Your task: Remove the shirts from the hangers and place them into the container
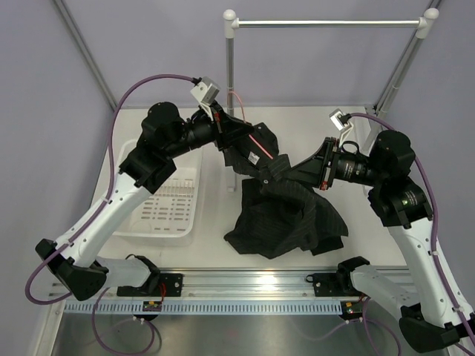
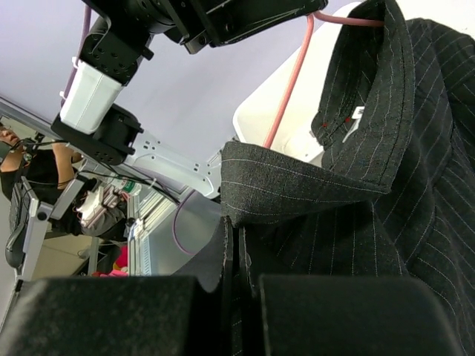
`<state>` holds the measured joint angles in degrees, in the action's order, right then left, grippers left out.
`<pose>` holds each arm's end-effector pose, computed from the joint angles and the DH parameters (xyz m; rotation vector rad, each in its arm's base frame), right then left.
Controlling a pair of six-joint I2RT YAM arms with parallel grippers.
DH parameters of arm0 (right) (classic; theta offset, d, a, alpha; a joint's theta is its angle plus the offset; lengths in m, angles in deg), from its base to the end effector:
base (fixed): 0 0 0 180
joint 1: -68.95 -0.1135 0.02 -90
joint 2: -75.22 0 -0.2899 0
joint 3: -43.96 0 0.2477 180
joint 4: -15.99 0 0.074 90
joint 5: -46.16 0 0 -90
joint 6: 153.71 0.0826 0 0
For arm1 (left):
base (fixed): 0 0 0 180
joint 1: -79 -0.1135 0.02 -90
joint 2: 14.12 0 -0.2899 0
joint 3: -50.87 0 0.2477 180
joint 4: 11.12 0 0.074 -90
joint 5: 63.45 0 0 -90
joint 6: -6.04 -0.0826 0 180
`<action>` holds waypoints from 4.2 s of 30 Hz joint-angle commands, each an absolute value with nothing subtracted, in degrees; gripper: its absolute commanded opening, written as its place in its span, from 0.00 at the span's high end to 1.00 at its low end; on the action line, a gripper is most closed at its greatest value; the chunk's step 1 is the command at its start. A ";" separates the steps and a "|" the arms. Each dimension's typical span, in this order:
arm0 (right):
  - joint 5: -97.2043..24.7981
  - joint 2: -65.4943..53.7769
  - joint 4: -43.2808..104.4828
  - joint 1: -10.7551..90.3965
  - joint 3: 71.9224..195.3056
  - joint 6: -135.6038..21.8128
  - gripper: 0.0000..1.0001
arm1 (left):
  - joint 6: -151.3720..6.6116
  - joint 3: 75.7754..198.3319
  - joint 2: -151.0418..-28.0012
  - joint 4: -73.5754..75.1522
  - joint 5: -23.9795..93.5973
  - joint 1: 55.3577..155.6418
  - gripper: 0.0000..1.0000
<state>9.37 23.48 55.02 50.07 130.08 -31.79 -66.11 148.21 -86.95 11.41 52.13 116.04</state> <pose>0.1375 0.1169 0.4710 -0.5725 1.7344 1.4060 0.2245 -0.2141 0.4984 0.6385 1.5175 -1.0876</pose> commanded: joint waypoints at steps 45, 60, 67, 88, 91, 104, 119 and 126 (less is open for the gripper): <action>-18.71 34.35 74.39 48.82 128.82 -44.90 0.61 | -65.85 161.21 -84.34 30.58 35.69 115.83 1.00; -23.01 36.19 73.95 48.82 129.96 -44.20 1.00 | -65.68 160.34 -82.32 30.66 36.04 115.74 1.00; -31.97 41.55 80.01 48.82 134.61 -43.58 1.00 | -68.14 161.30 -83.37 32.25 30.16 115.74 1.00; -84.62 45.43 87.58 48.82 138.93 -34.97 1.00 | -67.88 159.11 -77.67 31.46 34.10 115.74 1.00; -87.96 42.71 86.18 48.82 139.89 -35.32 1.00 | -67.96 156.83 -75.65 31.46 35.68 115.74 1.00; -19.44 33.73 70.98 48.82 139.02 -47.20 0.14 | -69.37 156.46 -74.41 35.23 36.65 115.74 1.00; -7.60 30.31 63.66 48.82 130.49 -47.18 0.30 | -69.28 159.28 -75.64 36.82 39.64 115.83 1.00; -14.04 31.36 66.12 48.82 130.84 -50.00 0.34 | -70.16 159.19 -75.29 38.13 39.03 115.83 1.00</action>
